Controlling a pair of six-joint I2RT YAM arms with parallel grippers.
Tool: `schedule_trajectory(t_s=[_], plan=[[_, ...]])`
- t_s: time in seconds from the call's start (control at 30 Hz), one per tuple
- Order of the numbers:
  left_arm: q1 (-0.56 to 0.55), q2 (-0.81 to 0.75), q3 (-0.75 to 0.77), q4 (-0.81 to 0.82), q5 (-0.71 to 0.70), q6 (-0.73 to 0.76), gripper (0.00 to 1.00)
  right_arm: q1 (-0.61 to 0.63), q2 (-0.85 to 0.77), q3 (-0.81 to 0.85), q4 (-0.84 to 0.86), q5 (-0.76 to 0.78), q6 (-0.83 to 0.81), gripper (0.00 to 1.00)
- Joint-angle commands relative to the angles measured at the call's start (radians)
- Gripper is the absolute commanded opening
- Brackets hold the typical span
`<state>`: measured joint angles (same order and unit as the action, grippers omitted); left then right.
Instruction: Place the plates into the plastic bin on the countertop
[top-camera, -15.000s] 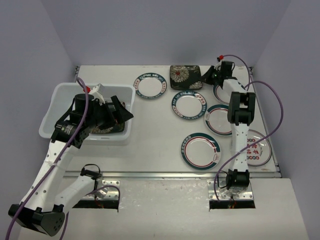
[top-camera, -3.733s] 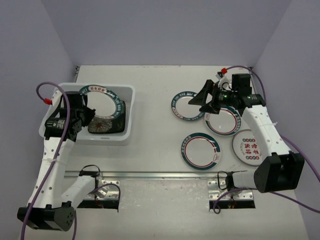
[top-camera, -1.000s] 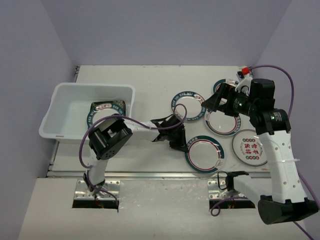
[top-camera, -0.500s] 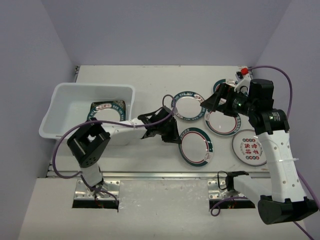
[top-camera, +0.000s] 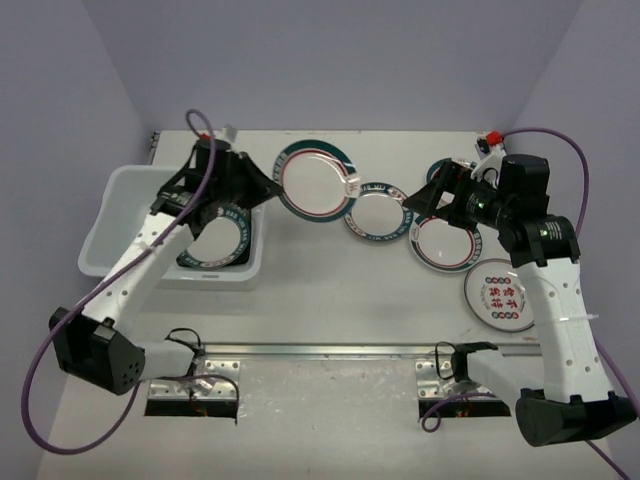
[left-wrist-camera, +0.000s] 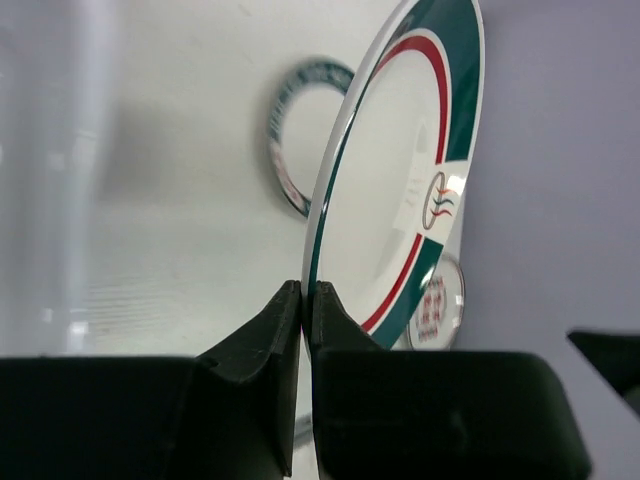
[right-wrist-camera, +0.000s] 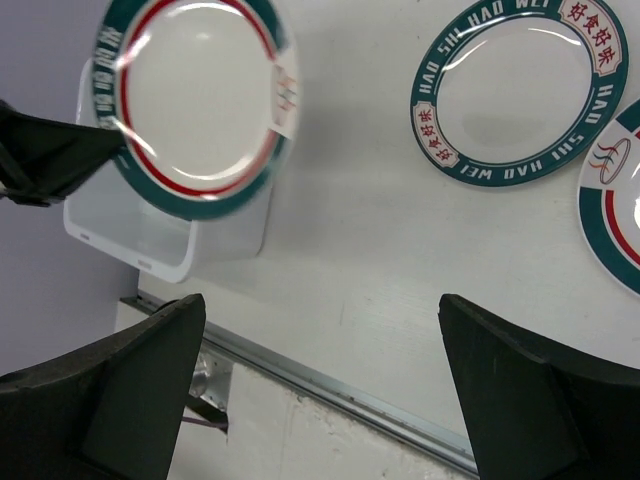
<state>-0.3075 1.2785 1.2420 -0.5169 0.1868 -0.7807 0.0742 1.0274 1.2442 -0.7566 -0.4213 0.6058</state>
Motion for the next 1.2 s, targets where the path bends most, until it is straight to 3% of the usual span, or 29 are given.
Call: schedule_trajectory(t_s=[0.0, 0.07, 0.1, 0.33, 0.73, 0.8, 0.9, 1.0, 1.17], plan=[[0.256, -0.196, -0.031, -0.198, -0.214, -0.101, 0.0, -0.001, 0.014, 0.01, 0.062, -0.009, 0.019, 0.99], [0.466, -0.275, -0.105, -0.208, -0.208, -0.119, 0.0, -0.001, 0.013, 0.002, 0.073, -0.006, 0.019, 0.99], [0.519, -0.287, -0.113, -0.223, -0.22, -0.127, 0.0, -0.001, 0.012, -0.001, 0.077, -0.005, 0.018, 0.99], [0.559, -0.304, -0.152, -0.279, -0.332, -0.197, 0.0, -0.001, 0.016, -0.011, 0.084, -0.003, 0.001, 0.99], [0.562, -0.274, -0.45, -0.048, -0.207, -0.263, 0.01, -0.001, 0.048, -0.031, 0.109, -0.033, -0.003, 0.99], [0.562, -0.263, -0.513, 0.025, -0.159, -0.28, 0.1, -0.002, 0.051, -0.048, 0.116, -0.038, 0.0, 0.99], [0.561, -0.239, -0.538, 0.038, -0.142, -0.288, 0.5, -0.001, 0.052, -0.065, 0.123, -0.039, -0.002, 0.99], [0.562, -0.228, -0.497, -0.028, -0.168, -0.261, 1.0, 0.0, 0.071, -0.074, 0.071, 0.019, -0.005, 0.99], [0.559, -0.165, -0.421, -0.151, -0.201, -0.205, 1.0, 0.025, 0.154, -0.123, -0.007, 0.247, 0.039, 0.99]])
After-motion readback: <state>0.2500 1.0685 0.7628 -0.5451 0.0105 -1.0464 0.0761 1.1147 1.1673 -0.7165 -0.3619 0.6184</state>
